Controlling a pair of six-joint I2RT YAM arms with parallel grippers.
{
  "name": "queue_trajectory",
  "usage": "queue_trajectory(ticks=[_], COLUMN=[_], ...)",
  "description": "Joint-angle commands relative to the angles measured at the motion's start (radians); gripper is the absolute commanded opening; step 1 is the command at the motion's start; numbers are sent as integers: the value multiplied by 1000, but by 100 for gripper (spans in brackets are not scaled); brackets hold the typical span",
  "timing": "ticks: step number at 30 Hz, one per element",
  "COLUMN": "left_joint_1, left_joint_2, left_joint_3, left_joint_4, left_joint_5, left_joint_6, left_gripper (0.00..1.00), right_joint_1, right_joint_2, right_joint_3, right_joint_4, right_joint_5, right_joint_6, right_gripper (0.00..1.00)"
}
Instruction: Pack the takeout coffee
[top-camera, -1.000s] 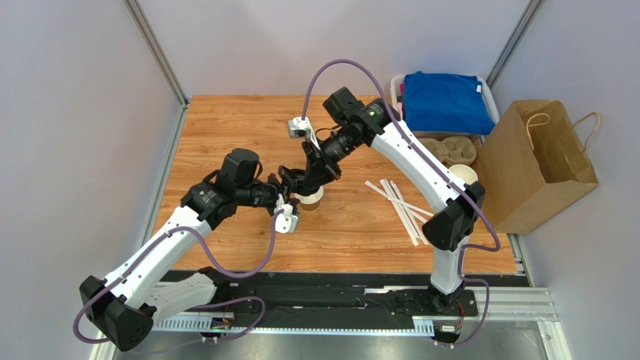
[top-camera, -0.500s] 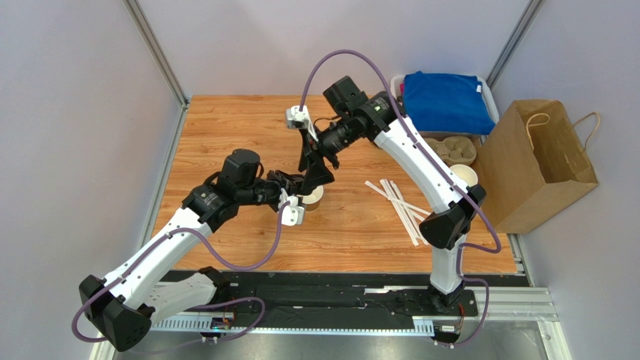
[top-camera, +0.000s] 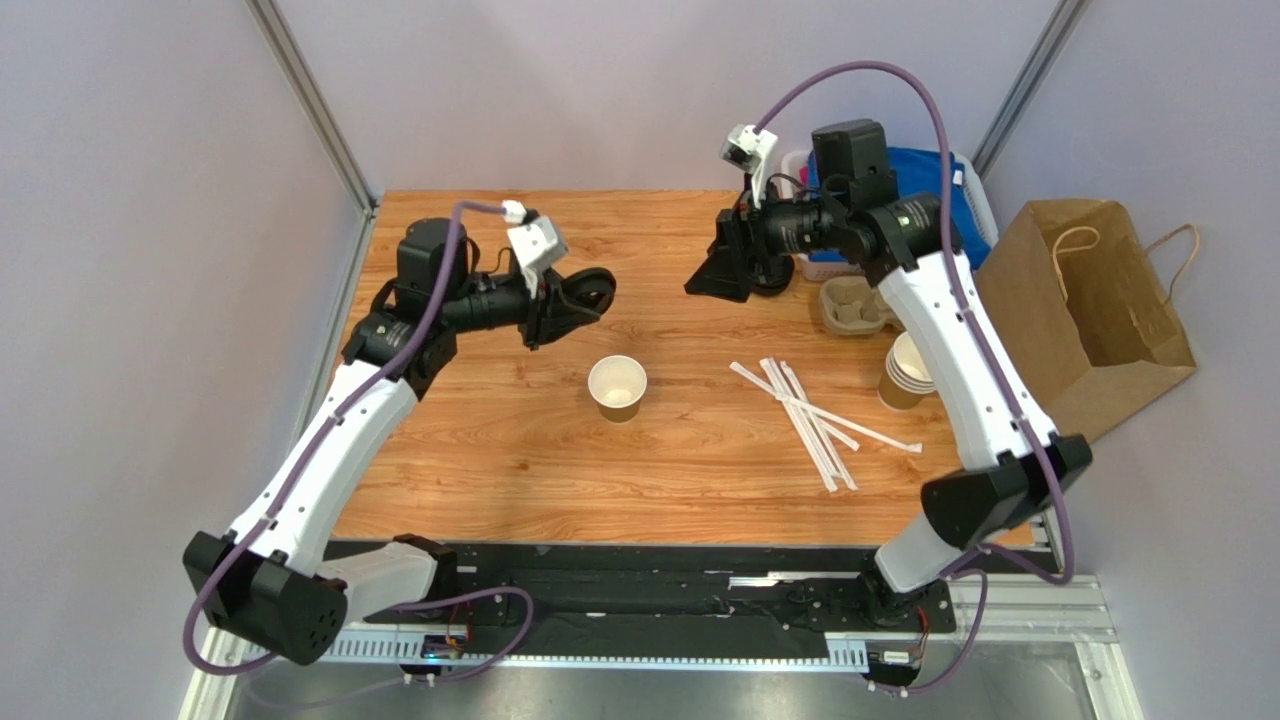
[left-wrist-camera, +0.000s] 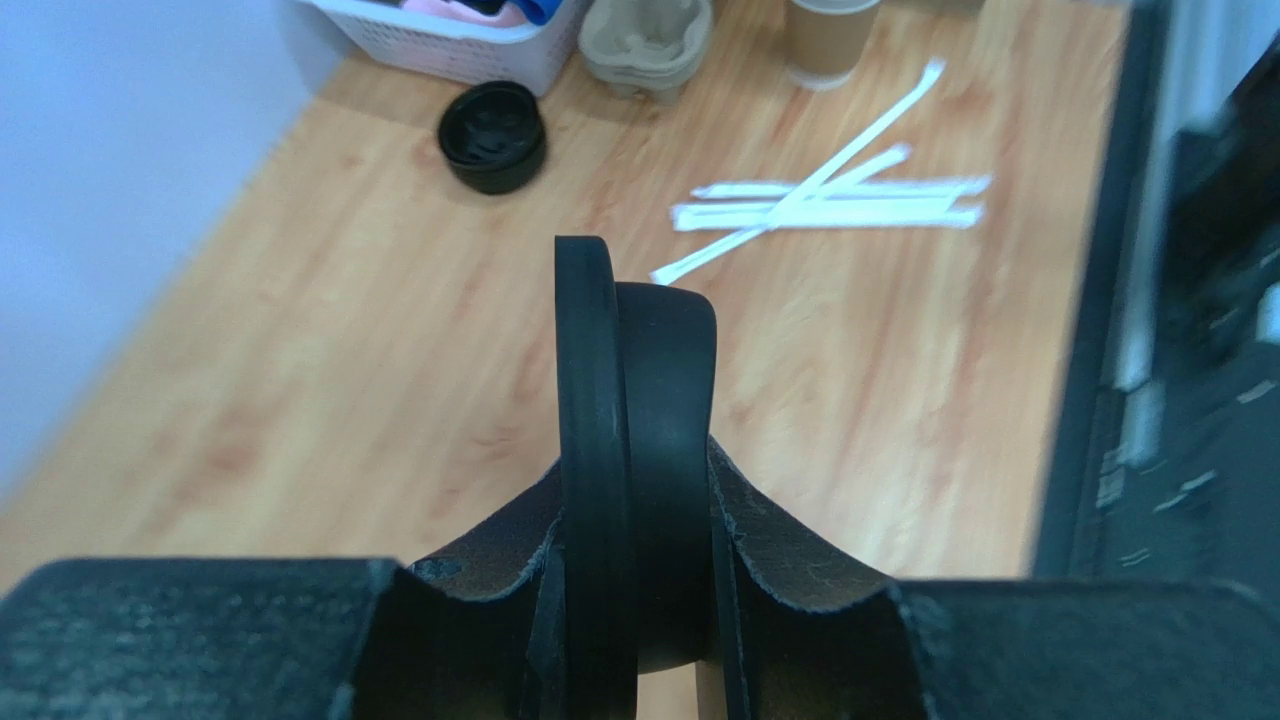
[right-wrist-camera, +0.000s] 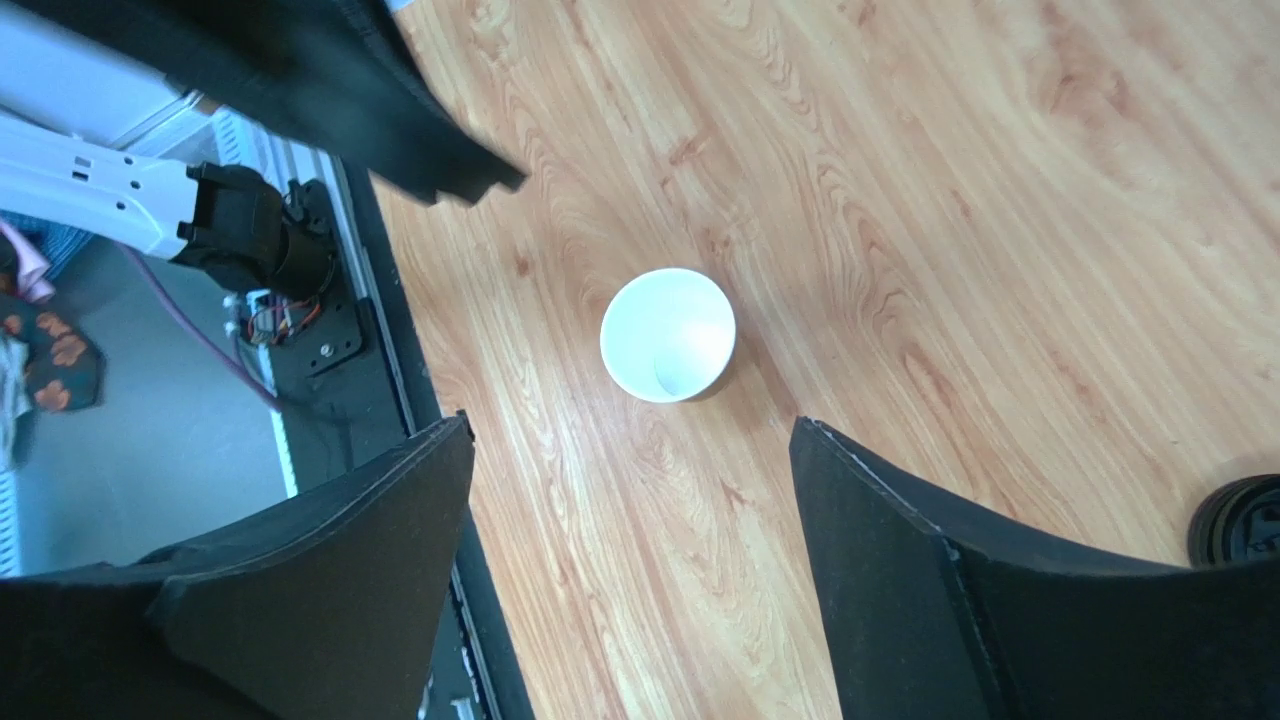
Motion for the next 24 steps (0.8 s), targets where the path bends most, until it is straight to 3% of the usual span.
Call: queue_trajectory(ticks=[1, 6, 9, 17, 24], left_joint_1=[60, 83, 86, 86, 85], left_joint_2=[40, 46, 54, 49, 14], left_joint_3=[4, -56, -70, -87, -119], left_joint_4=[216, 371, 405, 400, 392], left_joint_5=[216, 235, 247, 247, 245], left_joint_6=[-547, -781, -854, -875, -865], left_gripper=[18, 18, 18, 18, 18], right_joint_1=[34, 106, 194, 359, 415], right_joint_2=[-192, -282, -293, -283, -241], right_joint_3=[-167, -270, -306, -336, -314], right_joint_4=[366, 509, 529, 565, 575], right_joint_5=[107, 248, 350, 425, 456], right_joint_6=[98, 78, -15, -240, -302], right_gripper=[80, 70, 65, 60, 54])
